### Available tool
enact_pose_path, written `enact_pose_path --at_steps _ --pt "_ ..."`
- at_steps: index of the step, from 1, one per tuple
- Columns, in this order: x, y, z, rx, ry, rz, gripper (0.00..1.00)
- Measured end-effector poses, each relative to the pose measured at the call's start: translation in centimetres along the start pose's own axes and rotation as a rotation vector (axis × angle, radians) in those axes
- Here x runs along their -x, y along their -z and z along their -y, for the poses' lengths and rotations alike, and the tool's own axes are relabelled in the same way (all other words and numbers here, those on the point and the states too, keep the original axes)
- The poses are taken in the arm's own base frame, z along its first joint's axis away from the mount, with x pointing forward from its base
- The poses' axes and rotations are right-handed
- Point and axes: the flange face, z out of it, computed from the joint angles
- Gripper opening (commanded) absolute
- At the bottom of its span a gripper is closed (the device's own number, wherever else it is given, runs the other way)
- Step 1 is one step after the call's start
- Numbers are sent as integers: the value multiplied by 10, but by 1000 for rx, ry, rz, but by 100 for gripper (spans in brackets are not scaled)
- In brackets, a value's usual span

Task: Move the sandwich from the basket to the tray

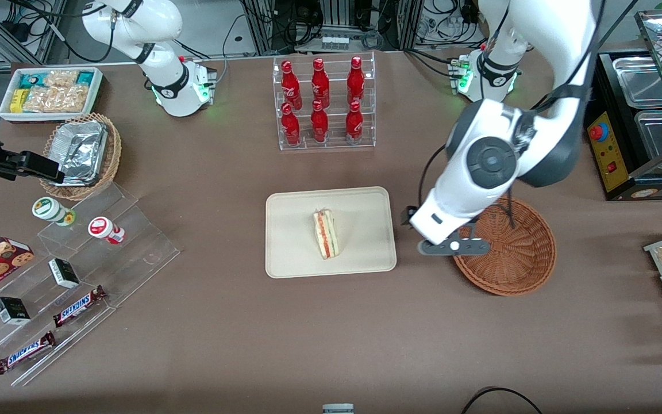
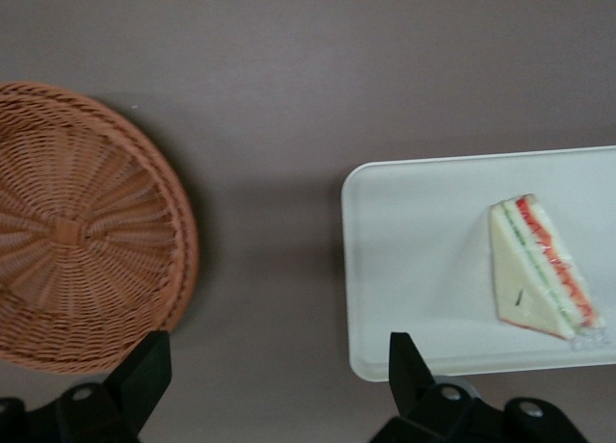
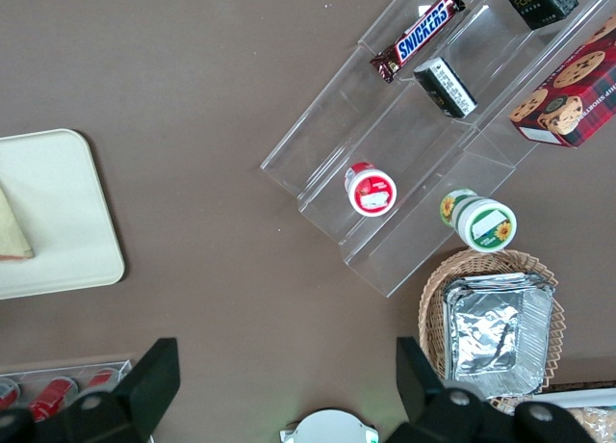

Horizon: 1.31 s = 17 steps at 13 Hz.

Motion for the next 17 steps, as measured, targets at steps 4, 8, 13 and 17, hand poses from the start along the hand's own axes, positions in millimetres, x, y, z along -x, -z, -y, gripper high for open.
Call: enact_pose_path --at_steps 4,8,13,17 --pt "12 23 68 -32 7 -18 100" --pt "34 60 144 -23 -15 -11 100" --pt "73 109 222 -11 -56 67 100" --pt "84 135 226 -14 -59 104 100"
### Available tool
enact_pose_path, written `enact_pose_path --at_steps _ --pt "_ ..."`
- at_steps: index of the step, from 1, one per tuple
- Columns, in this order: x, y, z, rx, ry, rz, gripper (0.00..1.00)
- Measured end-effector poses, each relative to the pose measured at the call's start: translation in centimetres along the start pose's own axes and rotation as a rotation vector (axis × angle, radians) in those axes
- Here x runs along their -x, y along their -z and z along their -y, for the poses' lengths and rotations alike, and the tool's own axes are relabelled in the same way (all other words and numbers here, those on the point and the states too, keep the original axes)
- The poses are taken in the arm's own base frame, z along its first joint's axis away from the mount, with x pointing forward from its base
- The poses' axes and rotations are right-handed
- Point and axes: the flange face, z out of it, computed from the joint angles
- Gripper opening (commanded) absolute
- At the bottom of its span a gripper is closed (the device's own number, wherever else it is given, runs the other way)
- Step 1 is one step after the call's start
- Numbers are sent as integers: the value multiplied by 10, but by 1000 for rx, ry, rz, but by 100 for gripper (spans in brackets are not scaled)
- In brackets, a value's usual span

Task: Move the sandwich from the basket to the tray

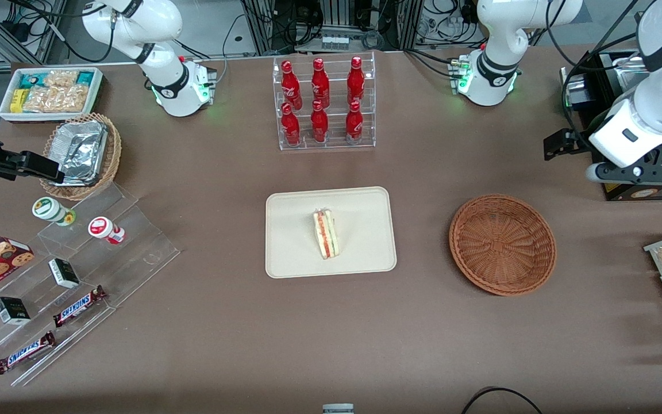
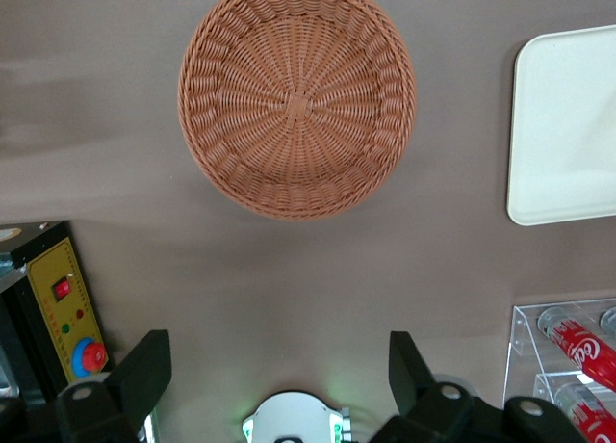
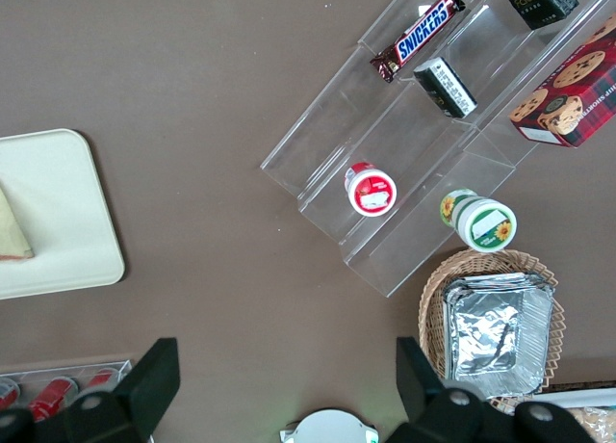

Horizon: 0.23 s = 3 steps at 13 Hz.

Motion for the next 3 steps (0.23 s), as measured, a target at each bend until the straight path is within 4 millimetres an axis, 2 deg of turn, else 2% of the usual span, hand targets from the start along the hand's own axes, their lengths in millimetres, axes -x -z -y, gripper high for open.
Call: enact_pose_path --at_steps 3 --pt "4 12 13 5 -18 0 100"
